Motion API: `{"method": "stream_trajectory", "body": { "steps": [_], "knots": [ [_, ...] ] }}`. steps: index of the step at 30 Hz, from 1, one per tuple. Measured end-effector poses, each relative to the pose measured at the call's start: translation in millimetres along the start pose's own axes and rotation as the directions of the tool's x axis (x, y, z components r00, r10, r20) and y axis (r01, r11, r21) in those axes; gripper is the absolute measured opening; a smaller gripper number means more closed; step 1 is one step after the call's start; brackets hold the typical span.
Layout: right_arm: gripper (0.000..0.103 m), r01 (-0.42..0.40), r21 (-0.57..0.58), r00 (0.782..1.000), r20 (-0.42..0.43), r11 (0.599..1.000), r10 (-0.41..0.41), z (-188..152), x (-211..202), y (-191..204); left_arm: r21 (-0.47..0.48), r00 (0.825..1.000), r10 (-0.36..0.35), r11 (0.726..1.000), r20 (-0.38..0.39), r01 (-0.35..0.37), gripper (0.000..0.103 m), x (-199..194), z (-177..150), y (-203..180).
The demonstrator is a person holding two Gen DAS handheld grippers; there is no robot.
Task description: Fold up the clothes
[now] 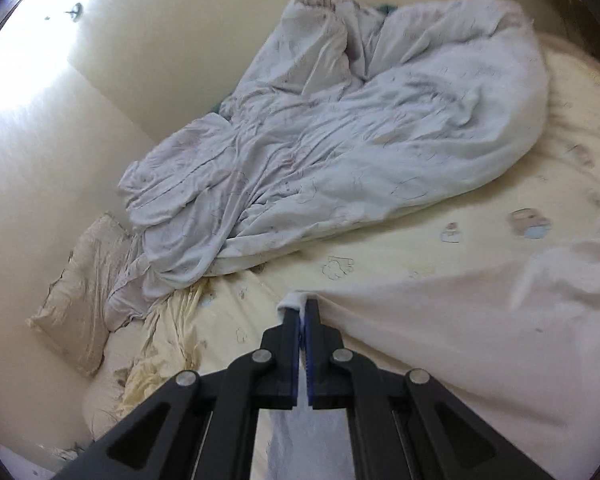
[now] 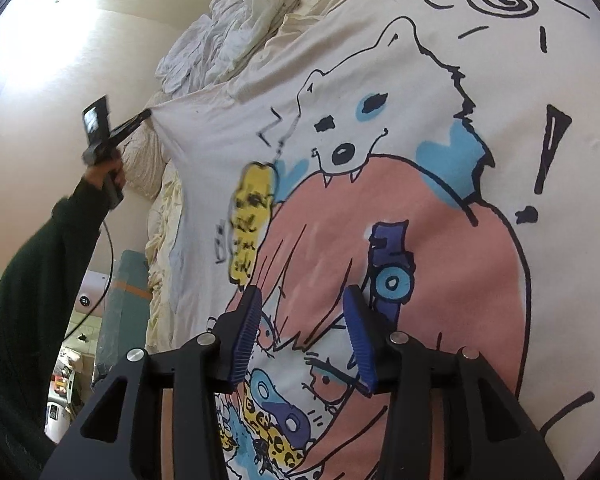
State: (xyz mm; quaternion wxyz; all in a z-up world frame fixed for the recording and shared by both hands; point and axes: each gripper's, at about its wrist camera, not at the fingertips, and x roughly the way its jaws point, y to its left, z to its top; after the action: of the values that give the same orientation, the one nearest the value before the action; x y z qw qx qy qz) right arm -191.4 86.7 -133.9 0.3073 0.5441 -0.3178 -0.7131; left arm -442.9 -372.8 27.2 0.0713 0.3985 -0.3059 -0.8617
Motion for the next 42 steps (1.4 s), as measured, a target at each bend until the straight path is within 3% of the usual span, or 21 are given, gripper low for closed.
{"method": "stream_trajectory", "body": {
  "steps": [4, 7, 8, 9, 10, 15, 17, 18, 21, 22, 23, 25, 27, 28, 29, 30, 31, 32, 33, 35, 42],
  "knots": [
    [0.047, -0.006, 0.016, 1.000, -0.002, 1.000, 0.006, 2, 1, -3, 0.037, 0.982, 0.023, 0.999, -0.188, -0.016, 0.006, 61, 0, -18],
    [0.048, -0.012, 0.011, 1.000, -0.012, 1.000, 0.012, 4, 5, -2, 0.043, 0.977, 0.009, 0.999, -0.211, 0.000, 0.011, 75, -12, -32],
    [0.048, -0.013, 0.011, 1.000, -0.011, 1.000, 0.013, 4, 4, -2, 0.025, 0.980, -0.002, 1.000, -0.197, 0.007, 0.022, 74, -18, -29],
    [0.048, -0.013, 0.010, 1.000, -0.010, 1.000, 0.013, 3, 4, -2, 0.004, 0.982, -0.006, 1.000, -0.188, 0.007, 0.043, 73, -23, -25],
    [0.048, -0.014, 0.010, 1.000, -0.010, 1.000, 0.014, 3, 4, -2, -0.032, 0.984, -0.008, 0.999, -0.179, 0.003, 0.052, 71, -31, -15],
    [0.048, -0.019, 0.013, 1.000, -0.009, 1.000, 0.019, 0, 1, -2, -0.250, 0.990, 0.005, 0.967, -0.144, -0.041, 0.069, 52, -77, 45],
    [0.048, -0.017, 0.011, 1.000, -0.010, 1.000, 0.017, -1, 2, -2, -0.408, 0.985, -0.104, 0.912, -0.134, 0.041, 0.069, 44, -100, 68],
    [0.049, -0.016, 0.010, 1.000, -0.010, 1.000, 0.016, -1, 2, -1, -0.485, 0.970, -0.210, 0.865, -0.124, 0.125, 0.069, 45, -114, 73],
    [0.049, -0.012, 0.007, 1.000, -0.009, 1.000, 0.012, -2, 3, 0, -0.579, 0.911, -0.404, 0.764, -0.084, 0.285, 0.069, 46, -146, 56],
    [0.049, -0.010, 0.007, 1.000, -0.009, 1.000, 0.010, -1, 3, 0, -0.627, 0.881, -0.471, 0.702, -0.053, 0.338, 0.069, 49, -155, 49],
    [0.049, -0.009, 0.007, 1.000, -0.008, 1.000, 0.009, -1, 4, 0, -0.658, 0.865, -0.501, 0.663, -0.036, 0.357, 0.069, 53, -161, 45],
    [0.049, -0.008, 0.008, 1.000, -0.006, 1.000, 0.008, -1, 4, 0, -0.707, 0.870, -0.492, 0.630, -0.042, 0.322, 0.069, 62, -171, 35],
    [0.049, -0.006, 0.006, 1.000, -0.005, 1.000, 0.006, -1, 5, 1, -0.756, 0.856, -0.516, 0.570, -0.027, 0.320, 0.069, 71, -176, 29],
    [0.049, -0.005, 0.006, 1.000, -0.004, 1.000, 0.005, -1, 6, 2, -0.763, 0.853, -0.521, 0.559, -0.020, 0.324, 0.069, 73, -175, 24],
    [0.049, -0.004, 0.007, 1.000, -0.004, 1.000, 0.004, -1, 6, 1, -0.767, 0.851, -0.525, 0.551, -0.011, 0.330, 0.062, 74, -173, 20],
    [0.049, -0.004, 0.009, 1.000, -0.005, 1.000, 0.004, -1, 7, 1, -0.754, 0.851, -0.526, 0.557, 0.006, 0.349, 0.038, 73, -169, 17],
    [0.049, -0.003, 0.011, 1.000, -0.006, 1.000, 0.003, -1, 7, 1, -0.739, 0.852, -0.524, 0.568, 0.017, 0.364, 0.025, 71, -165, 14],
    [0.049, -0.004, 0.014, 1.000, -0.007, 1.000, 0.004, 0, 9, 2, -0.714, 0.863, -0.505, 0.605, -0.001, 0.353, 0.010, 68, -160, 10],
    [0.049, -0.005, 0.017, 1.000, -0.007, 1.000, 0.005, 1, 9, 2, -0.686, 0.879, -0.476, 0.646, -0.019, 0.335, 0.009, 62, -155, 8],
    [0.049, -0.007, 0.021, 1.000, -0.007, 1.000, 0.007, 2, 10, 3, -0.674, 0.888, -0.460, 0.661, -0.017, 0.330, 0.008, 55, -154, 11],
    [0.051, -0.031, 0.037, 1.000, -0.006, 0.999, 0.031, 2, 7, 3, -0.742, 0.902, -0.432, 0.604, 0.000, 0.290, 0.008, 19, -190, 54]
  ]
}}
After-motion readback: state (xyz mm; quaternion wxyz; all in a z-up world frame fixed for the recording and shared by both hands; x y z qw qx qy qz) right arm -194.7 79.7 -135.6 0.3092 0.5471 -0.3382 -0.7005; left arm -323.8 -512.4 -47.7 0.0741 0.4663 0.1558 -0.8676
